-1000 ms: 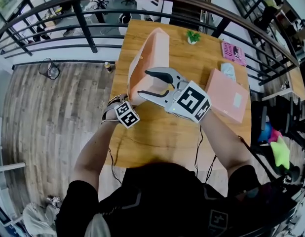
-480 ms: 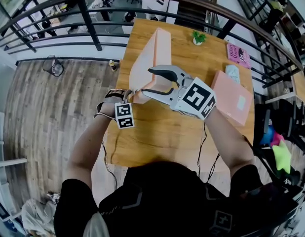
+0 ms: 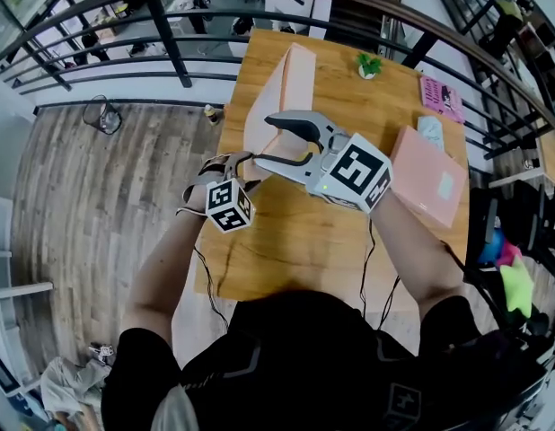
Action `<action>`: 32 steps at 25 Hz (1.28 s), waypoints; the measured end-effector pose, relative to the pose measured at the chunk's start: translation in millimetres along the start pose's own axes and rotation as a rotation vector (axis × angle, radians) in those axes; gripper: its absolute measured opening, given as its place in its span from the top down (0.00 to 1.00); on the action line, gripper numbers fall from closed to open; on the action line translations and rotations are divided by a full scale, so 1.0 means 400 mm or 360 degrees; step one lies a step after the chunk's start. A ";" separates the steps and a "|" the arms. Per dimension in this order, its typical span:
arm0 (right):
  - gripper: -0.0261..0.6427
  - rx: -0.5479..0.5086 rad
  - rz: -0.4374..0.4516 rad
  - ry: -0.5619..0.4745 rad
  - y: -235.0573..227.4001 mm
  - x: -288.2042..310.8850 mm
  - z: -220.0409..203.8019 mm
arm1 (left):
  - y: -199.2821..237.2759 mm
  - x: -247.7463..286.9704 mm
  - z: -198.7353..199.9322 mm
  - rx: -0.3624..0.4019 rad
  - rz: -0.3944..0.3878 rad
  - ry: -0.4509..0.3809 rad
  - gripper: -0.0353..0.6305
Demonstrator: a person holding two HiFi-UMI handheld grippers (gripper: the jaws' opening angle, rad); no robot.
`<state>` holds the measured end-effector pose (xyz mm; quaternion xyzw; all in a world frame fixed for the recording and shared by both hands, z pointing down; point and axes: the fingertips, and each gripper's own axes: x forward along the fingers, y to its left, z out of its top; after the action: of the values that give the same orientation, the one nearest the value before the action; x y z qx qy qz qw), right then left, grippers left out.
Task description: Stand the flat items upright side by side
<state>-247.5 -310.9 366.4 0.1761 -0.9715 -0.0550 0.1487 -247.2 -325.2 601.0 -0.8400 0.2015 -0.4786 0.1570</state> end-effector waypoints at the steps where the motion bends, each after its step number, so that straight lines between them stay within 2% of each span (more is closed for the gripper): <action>1: 0.57 0.0003 -0.0002 -0.0004 -0.002 0.005 0.003 | -0.001 -0.001 0.005 -0.0006 -0.0004 -0.0005 0.49; 7: 0.57 0.0066 -0.0023 -0.0092 -0.010 0.025 0.035 | -0.002 -0.019 0.003 -0.0100 0.0009 -0.0035 0.49; 15: 0.57 -0.0025 -0.0024 -0.0091 0.001 0.092 0.062 | 0.029 -0.023 0.000 -0.0433 0.0043 -0.0121 0.53; 19: 0.57 -0.0007 -0.0018 -0.0144 -0.005 0.115 0.084 | 0.059 -0.040 0.009 -0.0605 0.0142 -0.0190 0.53; 24: 0.58 0.0012 -0.0013 -0.0172 -0.005 0.122 0.093 | 0.086 -0.053 0.015 -0.0614 0.0260 -0.0233 0.52; 29: 0.58 0.0062 -0.0055 -0.0241 -0.019 0.117 0.100 | 0.088 -0.048 0.015 -0.0629 0.0253 -0.0247 0.52; 32: 0.57 0.0030 -0.0078 -0.0233 -0.023 0.121 0.094 | 0.095 -0.038 0.014 -0.0666 0.0238 -0.0247 0.53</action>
<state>-299.1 -334.8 342.4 0.1967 -0.9757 -0.0622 0.0743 -256.5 -350.3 569.8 -0.8712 0.3454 -0.3475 0.0296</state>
